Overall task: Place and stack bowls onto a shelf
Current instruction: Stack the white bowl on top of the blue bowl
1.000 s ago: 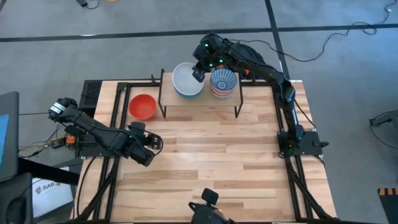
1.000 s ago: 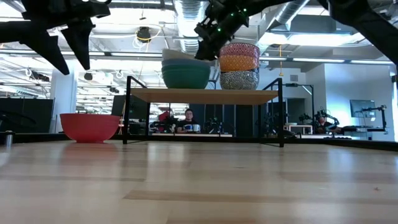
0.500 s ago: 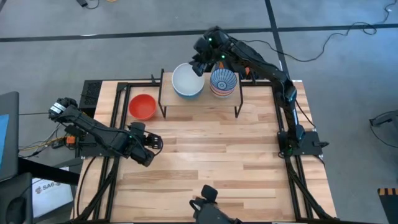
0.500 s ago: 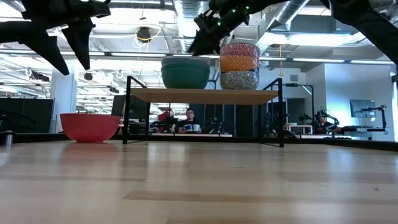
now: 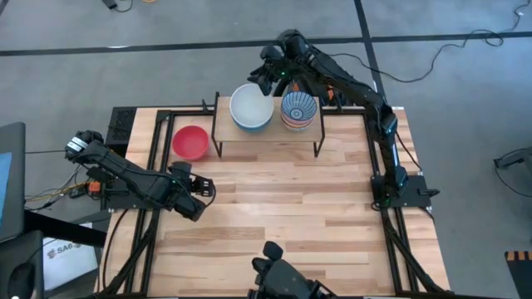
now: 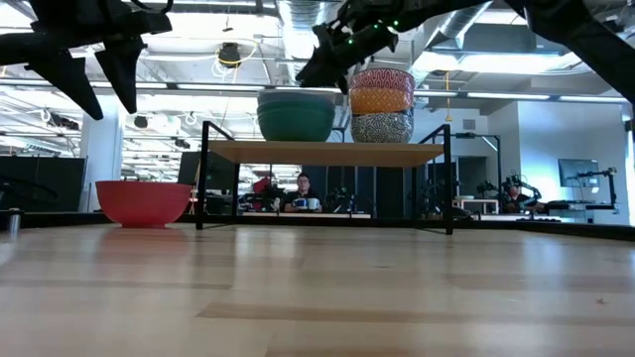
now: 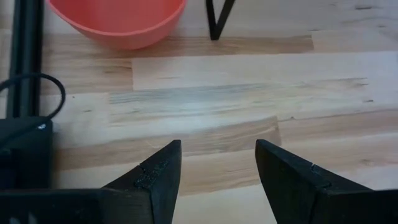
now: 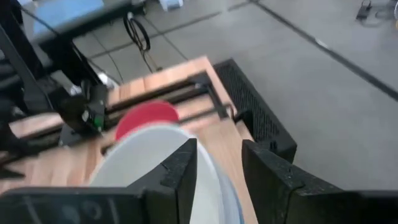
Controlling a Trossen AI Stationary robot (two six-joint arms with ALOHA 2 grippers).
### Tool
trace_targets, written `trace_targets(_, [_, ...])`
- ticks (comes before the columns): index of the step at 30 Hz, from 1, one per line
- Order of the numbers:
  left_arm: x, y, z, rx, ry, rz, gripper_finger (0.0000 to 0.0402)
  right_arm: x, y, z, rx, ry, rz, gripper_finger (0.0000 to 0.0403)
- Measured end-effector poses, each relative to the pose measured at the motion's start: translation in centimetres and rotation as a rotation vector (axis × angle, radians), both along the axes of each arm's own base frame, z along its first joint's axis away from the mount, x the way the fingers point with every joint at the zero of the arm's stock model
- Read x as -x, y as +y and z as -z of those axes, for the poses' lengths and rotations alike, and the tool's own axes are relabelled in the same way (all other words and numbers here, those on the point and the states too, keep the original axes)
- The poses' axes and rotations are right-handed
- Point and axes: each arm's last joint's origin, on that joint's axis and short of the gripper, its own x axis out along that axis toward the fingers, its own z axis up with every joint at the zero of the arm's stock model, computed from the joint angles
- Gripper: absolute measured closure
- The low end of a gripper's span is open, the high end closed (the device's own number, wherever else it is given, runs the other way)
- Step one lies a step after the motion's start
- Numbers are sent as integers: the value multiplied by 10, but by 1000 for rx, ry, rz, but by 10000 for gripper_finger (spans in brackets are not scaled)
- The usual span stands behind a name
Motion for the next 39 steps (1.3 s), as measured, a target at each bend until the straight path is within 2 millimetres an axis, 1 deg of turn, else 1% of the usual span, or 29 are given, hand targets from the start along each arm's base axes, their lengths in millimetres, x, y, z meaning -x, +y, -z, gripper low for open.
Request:
trace_targets(7, [0,6,0,-13,31,-7,212,-3,1,26,-20,93,-25,257])
trace_targets(18, [-4,14,0,-24,65,1,212,3,-6,29,-28,117,-8,262])
trace_targets(20, [-4,15,0,-24,65,-1,212,6,-4,22,6,110,-21,262])
trace_targets(23, [-4,15,0,-24,65,-1,212,11,0,-1,83,18,-50,262])
trace_targets(25, [-4,15,0,-24,65,-1,212,16,-1,-14,78,-51,-106,263])
trace_targets(27, [-4,15,0,-23,65,-1,212,17,-3,-17,59,-92,-134,266])
trace_targets(31, [-4,15,0,-22,62,-5,212,17,-10,-7,-13,-99,-206,282])
trace_targets(36, [-4,15,0,-22,63,-5,212,12,-18,21,-129,-51,-253,314])
trace_targets(39, [-3,15,0,-18,65,-5,212,14,-23,26,-146,-46,-250,330])
